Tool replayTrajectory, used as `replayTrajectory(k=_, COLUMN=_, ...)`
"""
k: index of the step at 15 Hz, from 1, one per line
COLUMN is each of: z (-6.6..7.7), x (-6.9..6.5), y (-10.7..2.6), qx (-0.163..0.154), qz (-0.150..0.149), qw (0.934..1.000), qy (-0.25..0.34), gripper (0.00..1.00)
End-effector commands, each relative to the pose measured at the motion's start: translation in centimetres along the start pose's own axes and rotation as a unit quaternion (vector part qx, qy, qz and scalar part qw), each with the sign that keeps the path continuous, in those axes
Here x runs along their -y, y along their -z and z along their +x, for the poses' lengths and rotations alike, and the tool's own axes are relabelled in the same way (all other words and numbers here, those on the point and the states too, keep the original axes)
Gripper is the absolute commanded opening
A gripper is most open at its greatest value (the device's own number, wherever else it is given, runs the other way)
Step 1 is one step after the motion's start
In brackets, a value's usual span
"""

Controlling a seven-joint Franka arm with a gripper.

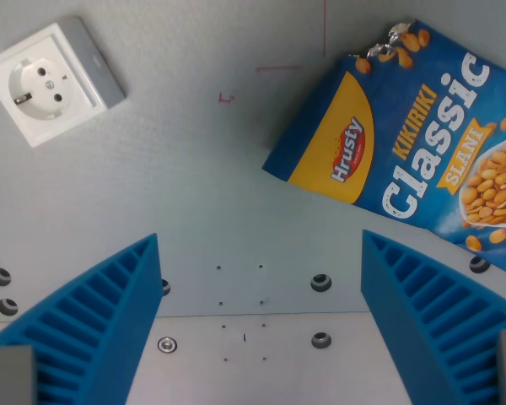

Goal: Rotate around base positive x

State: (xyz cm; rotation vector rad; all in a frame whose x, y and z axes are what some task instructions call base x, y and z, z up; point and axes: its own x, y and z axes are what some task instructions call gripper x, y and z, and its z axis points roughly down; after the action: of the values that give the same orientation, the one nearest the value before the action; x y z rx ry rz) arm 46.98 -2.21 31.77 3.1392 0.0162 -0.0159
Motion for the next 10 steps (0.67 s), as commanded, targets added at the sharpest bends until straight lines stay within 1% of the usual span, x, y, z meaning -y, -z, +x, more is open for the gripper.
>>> replayTrajectory(k=1, z=-0.01, x=-0.01, y=0.22, qx=-0.002, qz=0.007, qw=1.0, qy=0.0, gripper=1.0)
replayTrajectory(k=10, z=-0.01, x=-0.01, y=0.22, qx=-0.003, qz=0.067, qw=0.9978, qy=0.001, gripper=1.0)
